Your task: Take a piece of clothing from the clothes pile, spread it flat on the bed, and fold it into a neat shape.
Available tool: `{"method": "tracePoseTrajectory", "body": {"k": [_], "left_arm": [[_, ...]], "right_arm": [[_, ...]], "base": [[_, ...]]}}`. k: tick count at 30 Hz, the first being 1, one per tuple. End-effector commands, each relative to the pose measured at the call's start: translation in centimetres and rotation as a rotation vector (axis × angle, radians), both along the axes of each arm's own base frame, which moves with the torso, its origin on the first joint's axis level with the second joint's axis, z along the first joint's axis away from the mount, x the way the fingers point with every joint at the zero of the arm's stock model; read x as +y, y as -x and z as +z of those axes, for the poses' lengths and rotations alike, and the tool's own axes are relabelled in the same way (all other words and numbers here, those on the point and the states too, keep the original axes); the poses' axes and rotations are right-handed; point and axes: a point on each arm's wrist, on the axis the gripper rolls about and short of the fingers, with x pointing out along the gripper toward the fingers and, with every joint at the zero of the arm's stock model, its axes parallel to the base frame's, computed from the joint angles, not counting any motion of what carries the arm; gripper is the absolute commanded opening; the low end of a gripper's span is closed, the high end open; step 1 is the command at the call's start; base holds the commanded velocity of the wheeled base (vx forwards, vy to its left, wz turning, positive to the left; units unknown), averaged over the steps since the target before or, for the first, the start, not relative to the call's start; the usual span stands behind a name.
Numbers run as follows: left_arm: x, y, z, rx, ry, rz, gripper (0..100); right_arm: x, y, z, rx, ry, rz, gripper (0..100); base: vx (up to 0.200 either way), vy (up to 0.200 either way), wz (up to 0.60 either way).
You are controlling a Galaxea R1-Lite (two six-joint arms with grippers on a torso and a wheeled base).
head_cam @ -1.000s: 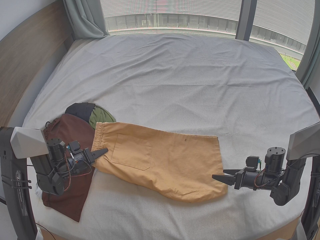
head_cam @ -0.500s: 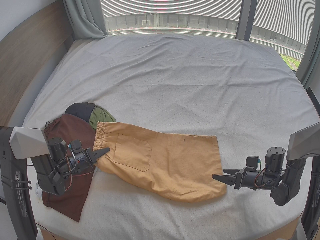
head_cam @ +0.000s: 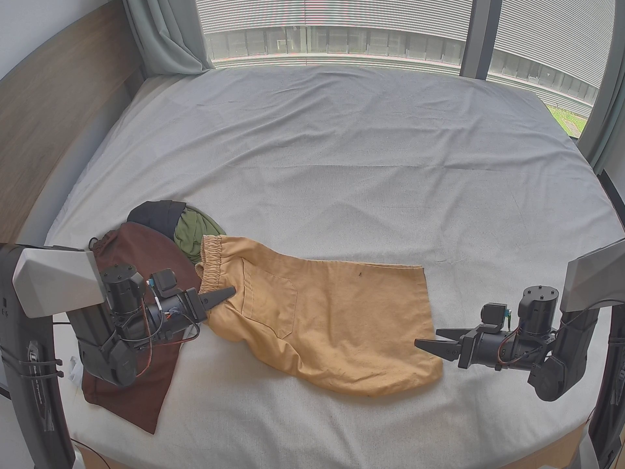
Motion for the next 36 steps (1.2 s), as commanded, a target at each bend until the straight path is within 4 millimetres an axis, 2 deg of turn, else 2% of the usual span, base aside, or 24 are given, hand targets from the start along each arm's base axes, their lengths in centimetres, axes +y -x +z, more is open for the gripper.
{"method": "tracePoseTrajectory", "body": {"k": [1, 5, 11, 14, 24, 30, 36], "left_arm": [[-0.2, 0.0, 0.2, -0.009, 0.001, -0.007, 0], [-1.0, 0.2, 0.5, -0.019, 0.001, -0.027, 0], [-3.7, 0.4, 1.6, -0.055, 0.012, -0.086, 0], [-4.3, 0.0, 1.8, -0.073, 0.014, -0.084, 0], [-6.1, -0.1, 1.7, -0.084, 0.019, -0.132, 0], [-7.7, -0.4, 0.8, -0.081, 0.021, -0.17, 0], [-9.0, -0.3, 1.1, -0.096, 0.03, -0.197, 0]], "right_arm": [[0.0, 0.0, 0.1, -0.002, -0.001, 0.001, 100], [0.0, 0.1, 0.1, -0.002, -0.001, 0.001, 100], [0.0, 0.2, 0.5, -0.013, -0.003, 0.003, 100], [0.0, 0.2, 0.8, -0.023, -0.004, 0.003, 100], [0.0, 0.2, 0.9, -0.03, -0.006, 0.003, 100], [0.0, 0.1, 1.3, -0.045, -0.009, 0.001, 100], [0.0, 0.1, 1.4, -0.051, -0.01, 0.001, 100]], "base": [[0.0, 0.0, 0.0], [0.0, 0.0, 0.0], [0.0, 0.0, 0.0], [0.0, 0.0, 0.0], [0.0, 0.0, 0.0], [0.0, 0.0, 0.0], [0.0, 0.0, 0.0]]}}
